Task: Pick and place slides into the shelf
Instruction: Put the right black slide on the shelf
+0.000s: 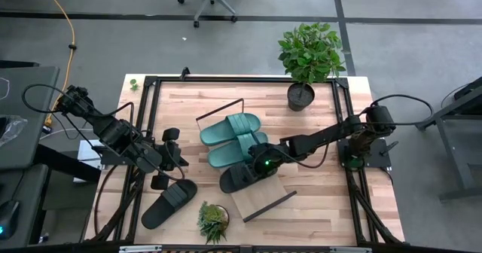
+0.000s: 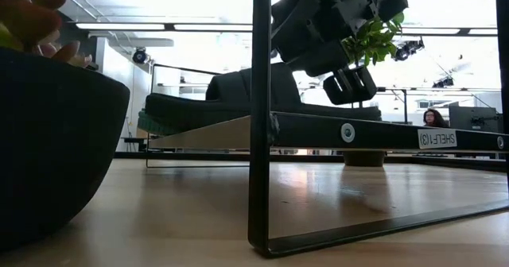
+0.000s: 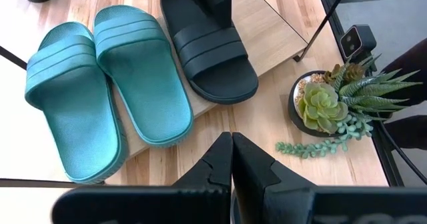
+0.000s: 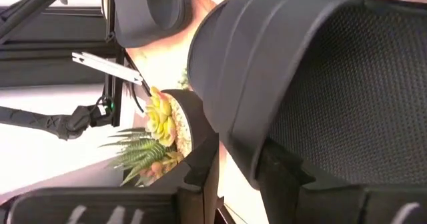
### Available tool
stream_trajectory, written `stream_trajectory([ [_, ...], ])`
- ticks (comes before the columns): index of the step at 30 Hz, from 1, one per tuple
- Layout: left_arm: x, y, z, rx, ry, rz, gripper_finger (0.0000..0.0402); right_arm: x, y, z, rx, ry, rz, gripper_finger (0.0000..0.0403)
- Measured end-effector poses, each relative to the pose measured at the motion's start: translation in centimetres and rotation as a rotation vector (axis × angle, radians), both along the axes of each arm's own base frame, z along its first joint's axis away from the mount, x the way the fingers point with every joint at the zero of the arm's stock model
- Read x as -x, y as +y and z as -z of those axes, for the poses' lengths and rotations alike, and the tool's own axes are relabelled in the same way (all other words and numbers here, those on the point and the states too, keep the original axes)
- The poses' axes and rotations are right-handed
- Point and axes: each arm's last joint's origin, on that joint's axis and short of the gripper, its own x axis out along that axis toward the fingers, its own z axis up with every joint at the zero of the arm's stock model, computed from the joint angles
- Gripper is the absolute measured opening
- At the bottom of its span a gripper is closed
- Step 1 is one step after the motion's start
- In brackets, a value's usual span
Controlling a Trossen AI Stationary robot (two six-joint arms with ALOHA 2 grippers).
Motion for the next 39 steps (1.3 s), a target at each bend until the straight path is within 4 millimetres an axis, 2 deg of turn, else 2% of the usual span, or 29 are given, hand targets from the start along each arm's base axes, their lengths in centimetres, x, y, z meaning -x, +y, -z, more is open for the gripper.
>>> stream_trajectory([
  [28,0.0,0.0,0.0,0.013,-0.001,-0.014,0.0001,-0.21,-0.62,0.02,0.153,-0.041,0.135,0.0083],
  [39,-0.01,0.0,0.0,0.016,-0.001,-0.017,0.0001,-0.2,-0.65,0.05,0.16,-0.039,0.142,0.0083],
])
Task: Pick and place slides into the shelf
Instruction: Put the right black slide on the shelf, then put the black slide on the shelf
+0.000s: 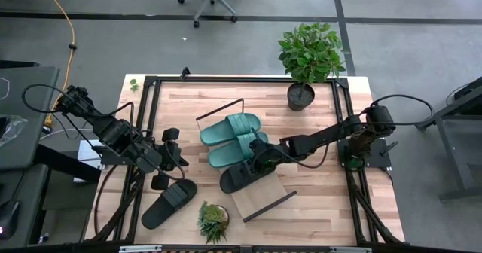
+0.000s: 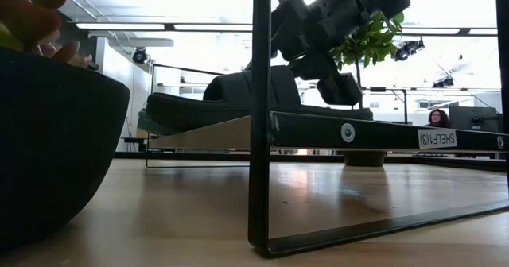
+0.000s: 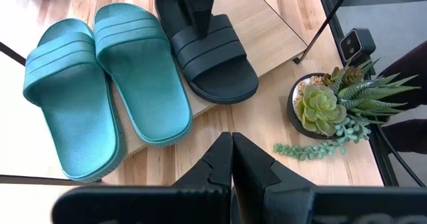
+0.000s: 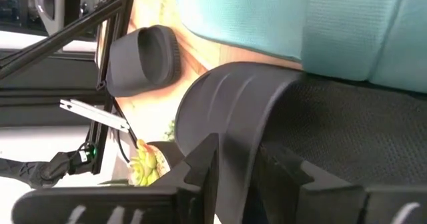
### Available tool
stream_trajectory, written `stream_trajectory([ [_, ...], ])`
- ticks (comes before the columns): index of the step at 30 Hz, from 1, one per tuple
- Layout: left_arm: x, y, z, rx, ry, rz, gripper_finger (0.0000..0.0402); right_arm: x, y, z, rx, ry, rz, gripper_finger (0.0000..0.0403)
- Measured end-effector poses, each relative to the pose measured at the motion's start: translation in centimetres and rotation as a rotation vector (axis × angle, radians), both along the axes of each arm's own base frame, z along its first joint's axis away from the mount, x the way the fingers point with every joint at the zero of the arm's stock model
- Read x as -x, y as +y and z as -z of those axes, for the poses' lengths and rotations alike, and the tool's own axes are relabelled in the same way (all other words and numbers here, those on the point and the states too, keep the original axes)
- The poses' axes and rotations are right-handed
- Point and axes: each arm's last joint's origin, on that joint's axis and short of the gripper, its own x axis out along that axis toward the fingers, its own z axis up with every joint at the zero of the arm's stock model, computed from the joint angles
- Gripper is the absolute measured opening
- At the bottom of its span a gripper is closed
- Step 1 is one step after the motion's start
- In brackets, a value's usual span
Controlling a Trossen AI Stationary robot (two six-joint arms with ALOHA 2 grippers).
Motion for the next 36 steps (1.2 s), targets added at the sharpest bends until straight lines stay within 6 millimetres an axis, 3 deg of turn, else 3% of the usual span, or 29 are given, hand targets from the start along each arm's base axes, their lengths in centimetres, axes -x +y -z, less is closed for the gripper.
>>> stream_trajectory([
  [9,0.0,0.0,0.0,0.002,0.0,-0.002,0.0001,0.2,0.0,0.1,0.002,0.033,-0.007,0.0083],
  [23,0.0,0.0,0.0,0.011,0.007,0.007,0.0001,2.6,-0.8,-2.6,0.111,0.081,0.024,0.0083],
  [31,0.8,-0.2,0.6,0.092,0.15,0.13,0.0001,3.9,-1.2,-5.6,0.227,-0.035,-0.026,0.0083],
  [36,0.5,-0.9,1.2,0.104,0.236,0.351,0.0001,4.8,-1.4,-7.3,0.265,-0.091,-0.056,0.0083],
])
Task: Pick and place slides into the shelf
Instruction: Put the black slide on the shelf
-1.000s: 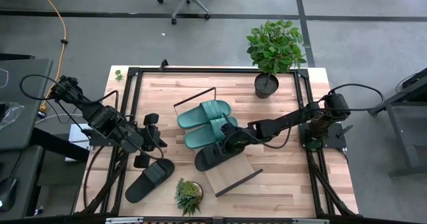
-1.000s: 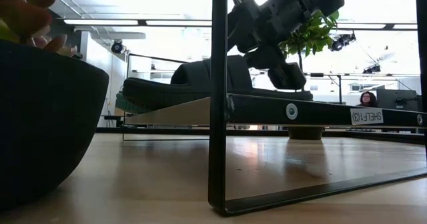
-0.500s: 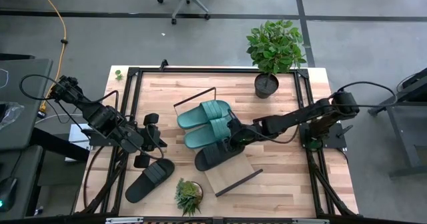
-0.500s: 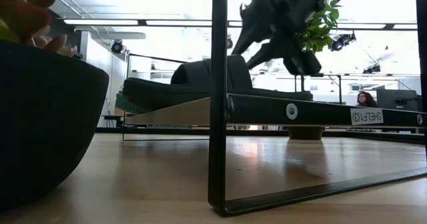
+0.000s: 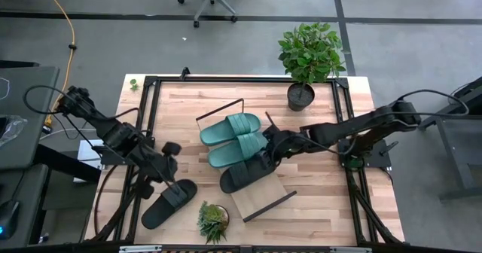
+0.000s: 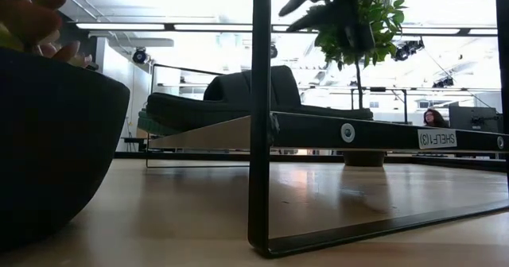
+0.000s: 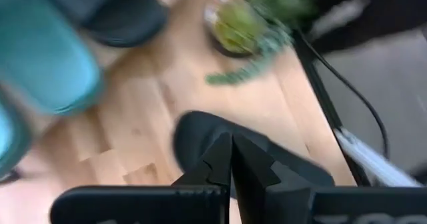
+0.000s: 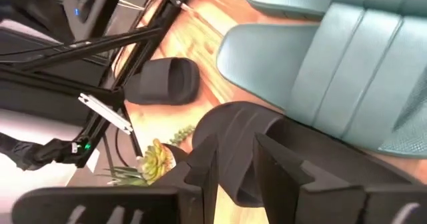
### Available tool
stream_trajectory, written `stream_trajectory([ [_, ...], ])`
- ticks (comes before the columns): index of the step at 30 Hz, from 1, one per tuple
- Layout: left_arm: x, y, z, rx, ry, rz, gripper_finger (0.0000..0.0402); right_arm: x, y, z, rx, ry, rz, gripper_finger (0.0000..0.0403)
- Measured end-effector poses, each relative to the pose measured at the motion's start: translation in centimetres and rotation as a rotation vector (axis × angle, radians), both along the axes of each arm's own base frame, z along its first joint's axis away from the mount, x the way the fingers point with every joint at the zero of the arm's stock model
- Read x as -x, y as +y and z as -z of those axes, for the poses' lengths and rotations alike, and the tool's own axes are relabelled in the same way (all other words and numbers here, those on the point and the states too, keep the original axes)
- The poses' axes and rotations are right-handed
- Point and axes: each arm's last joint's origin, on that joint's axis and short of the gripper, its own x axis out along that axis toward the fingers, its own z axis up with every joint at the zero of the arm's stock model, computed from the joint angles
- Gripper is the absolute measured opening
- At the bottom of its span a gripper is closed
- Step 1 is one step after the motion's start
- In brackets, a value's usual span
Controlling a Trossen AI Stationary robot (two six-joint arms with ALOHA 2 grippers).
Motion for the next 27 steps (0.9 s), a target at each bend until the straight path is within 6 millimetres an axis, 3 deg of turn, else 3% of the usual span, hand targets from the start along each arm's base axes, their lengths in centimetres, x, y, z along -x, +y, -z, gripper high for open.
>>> stream_trajectory([
  [8,-2.2,-1.6,2.4,-0.064,0.097,0.286,0.0001,0.7,-0.2,-1.2,0.038,-0.043,0.008,0.0083],
  [14,-3.8,-2.7,4.6,-0.035,0.225,0.278,0.0026,0.7,0.0,-1.2,0.025,-0.039,-0.019,0.0083],
  [21,-3.3,-5.0,5.6,-0.066,0.28,0.285,0.0095,0.8,0.3,-1.1,0.036,-0.037,-0.015,0.0083],
  [27,-1.8,-7.2,5.6,-0.116,0.245,0.231,0.0108,1.0,0.2,-0.9,0.047,-0.014,-0.02,0.0083],
])
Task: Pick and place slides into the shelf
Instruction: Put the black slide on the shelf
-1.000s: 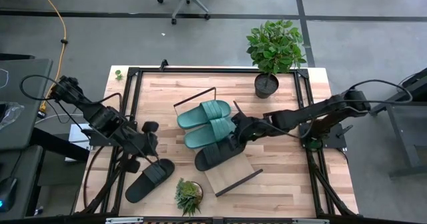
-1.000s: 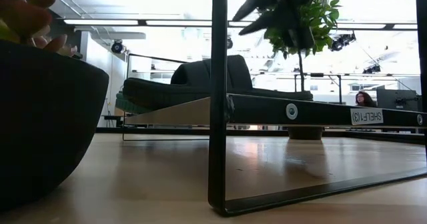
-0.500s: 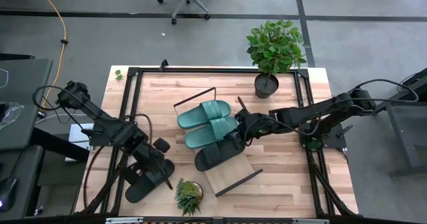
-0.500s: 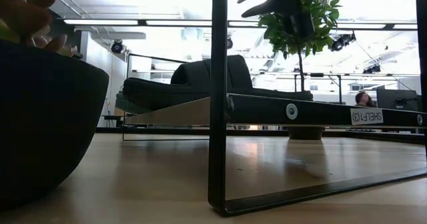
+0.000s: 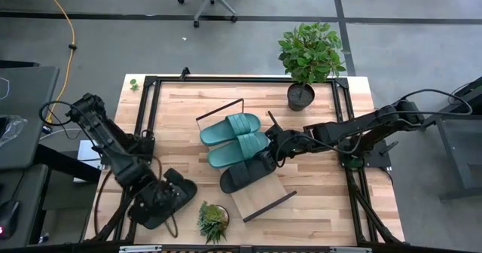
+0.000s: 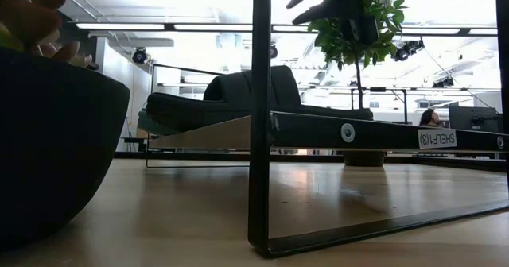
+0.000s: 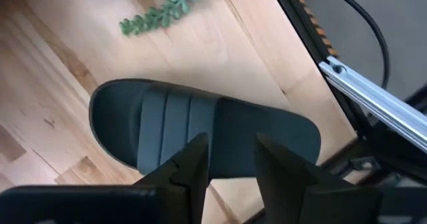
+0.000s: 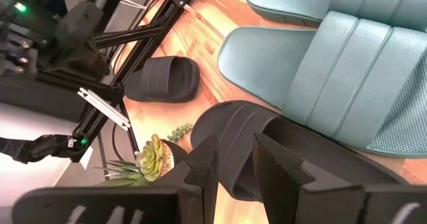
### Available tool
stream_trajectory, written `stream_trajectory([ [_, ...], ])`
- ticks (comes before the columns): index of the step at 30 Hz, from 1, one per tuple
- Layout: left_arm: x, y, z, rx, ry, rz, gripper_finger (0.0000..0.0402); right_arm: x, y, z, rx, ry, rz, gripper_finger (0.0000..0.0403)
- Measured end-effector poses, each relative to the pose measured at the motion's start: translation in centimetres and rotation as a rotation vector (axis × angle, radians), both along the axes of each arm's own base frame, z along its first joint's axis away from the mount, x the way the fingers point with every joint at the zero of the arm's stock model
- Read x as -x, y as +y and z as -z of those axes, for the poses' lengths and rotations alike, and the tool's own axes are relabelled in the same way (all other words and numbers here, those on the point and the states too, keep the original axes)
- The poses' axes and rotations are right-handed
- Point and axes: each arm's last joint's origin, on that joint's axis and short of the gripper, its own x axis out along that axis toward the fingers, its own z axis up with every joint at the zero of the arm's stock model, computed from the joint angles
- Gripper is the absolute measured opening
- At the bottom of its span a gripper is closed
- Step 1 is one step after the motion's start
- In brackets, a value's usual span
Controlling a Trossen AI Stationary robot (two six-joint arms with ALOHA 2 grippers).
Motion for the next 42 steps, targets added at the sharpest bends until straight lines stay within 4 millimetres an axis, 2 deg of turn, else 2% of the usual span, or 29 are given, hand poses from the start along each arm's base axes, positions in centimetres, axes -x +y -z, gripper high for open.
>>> stream_trajectory([
  [10,1.9,-2.7,0.6,-0.13,-0.113,-0.082,0.0108,0.1,0.0,0.1,-0.007,0.013,-0.014,0.0083],
  [20,1.2,-5.3,5.1,-0.276,-0.001,-0.034,0.0108,0.1,0.0,0.1,-0.015,0.016,-0.01,0.0083],
  [30,0.6,-6.0,7.6,-0.368,0.034,-0.053,0.0108,0.1,0.1,0.1,-0.026,0.017,-0.009,0.0083],
  [42,0.6,-5.5,7.8,-0.455,0.019,-0.076,0.0108,0.1,0.1,0.1,-0.024,0.017,-0.011,0.0083],
])
